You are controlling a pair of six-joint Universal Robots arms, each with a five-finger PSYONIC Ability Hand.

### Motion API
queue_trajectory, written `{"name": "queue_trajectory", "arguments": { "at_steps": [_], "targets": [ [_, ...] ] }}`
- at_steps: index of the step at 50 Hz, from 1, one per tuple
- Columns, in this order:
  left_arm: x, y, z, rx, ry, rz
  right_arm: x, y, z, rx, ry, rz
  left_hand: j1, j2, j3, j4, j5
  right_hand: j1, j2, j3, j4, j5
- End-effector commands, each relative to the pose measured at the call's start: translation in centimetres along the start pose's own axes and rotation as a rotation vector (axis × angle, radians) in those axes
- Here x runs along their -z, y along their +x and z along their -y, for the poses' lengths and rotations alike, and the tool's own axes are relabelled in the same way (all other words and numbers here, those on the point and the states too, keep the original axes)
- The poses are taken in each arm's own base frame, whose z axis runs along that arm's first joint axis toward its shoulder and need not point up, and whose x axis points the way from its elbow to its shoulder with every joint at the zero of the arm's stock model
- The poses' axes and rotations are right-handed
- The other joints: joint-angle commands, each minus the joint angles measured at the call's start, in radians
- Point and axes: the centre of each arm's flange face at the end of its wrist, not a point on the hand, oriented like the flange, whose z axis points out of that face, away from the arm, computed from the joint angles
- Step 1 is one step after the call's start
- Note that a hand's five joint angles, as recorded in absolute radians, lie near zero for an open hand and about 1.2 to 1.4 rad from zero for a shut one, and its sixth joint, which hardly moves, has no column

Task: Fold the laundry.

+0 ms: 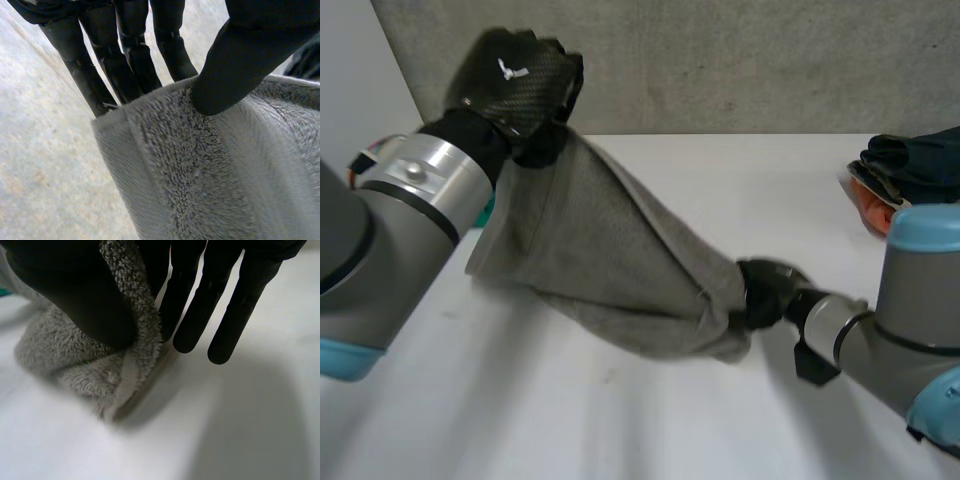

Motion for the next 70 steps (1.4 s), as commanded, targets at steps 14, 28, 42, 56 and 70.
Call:
{"name": "queue_trajectory", "arguments": {
  "at_steps": [14,28,42,56,70],
  "targets": [
    [3.5,-3.9,0.5,0.026,0.030,0.168,8.3,-3.3,16.5,0.583,0.517,-0.100,0.239,0.204,0.208,0.198,0.235,0.316,0.222,0.219,0.210,0.238],
    [4.8,-2.5,-6.6,0.105,-0.155,0.152,-0.8,-4.0,6.3,0.634,0.129,0.060,0.239,0.204,0.208,0.198,0.235,-0.113,-0.207,-0.210,-0.219,-0.191],
    [4.8,-3.2,-4.5,0.086,-0.086,0.172,3.8,1.6,13.1,0.508,0.198,-0.135,0.239,0.204,0.208,0.198,0.235,-0.761,-0.855,-0.858,-0.866,-0.839],
    [5.2,-4.5,1.2,0.054,0.120,0.211,-0.2,6.5,10.2,0.387,0.011,-0.037,0.239,0.204,0.208,0.198,0.235,-0.696,-0.790,-0.793,-0.802,-0.774],
    [5.1,-5.5,5.7,0.039,0.261,0.237,-6.2,5.5,5.2,0.378,-0.077,0.119,0.239,0.204,0.208,0.198,0.235,-0.585,-0.679,-0.682,-0.690,-0.663]
  ]
}}
